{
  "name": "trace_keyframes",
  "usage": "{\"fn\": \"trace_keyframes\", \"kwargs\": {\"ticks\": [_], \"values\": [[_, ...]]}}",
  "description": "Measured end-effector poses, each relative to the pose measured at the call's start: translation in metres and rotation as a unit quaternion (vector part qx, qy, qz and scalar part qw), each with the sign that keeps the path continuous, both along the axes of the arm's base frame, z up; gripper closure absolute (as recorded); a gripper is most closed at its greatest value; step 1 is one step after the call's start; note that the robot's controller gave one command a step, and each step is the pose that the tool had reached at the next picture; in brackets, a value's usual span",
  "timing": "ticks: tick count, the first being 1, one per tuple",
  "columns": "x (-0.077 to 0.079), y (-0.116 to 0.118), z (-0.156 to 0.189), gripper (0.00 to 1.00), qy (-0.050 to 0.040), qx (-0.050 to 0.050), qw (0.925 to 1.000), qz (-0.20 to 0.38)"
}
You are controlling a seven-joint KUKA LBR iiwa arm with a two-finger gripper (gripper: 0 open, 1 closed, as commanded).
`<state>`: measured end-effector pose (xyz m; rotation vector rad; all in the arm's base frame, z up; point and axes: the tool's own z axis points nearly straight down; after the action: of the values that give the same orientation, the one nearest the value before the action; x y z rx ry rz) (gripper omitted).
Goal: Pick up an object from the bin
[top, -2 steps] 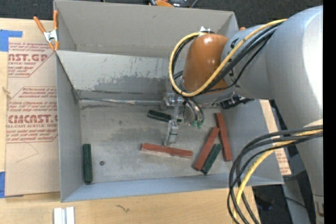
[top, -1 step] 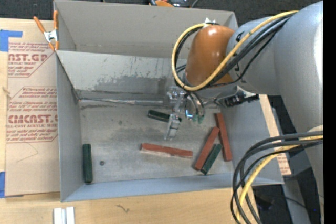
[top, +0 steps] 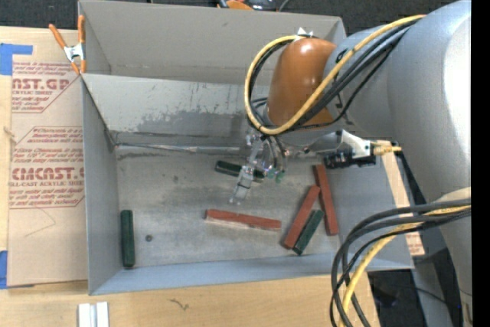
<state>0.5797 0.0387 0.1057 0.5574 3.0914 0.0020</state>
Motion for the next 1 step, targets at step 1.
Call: {"fn": "trace_keyframes", "kwargs": {"ticks": [1], "values": [[-0.0047, -0.0086, -0.0383, 0.0, 0.0018, 0.0, 0.9996, -0.028]]}}
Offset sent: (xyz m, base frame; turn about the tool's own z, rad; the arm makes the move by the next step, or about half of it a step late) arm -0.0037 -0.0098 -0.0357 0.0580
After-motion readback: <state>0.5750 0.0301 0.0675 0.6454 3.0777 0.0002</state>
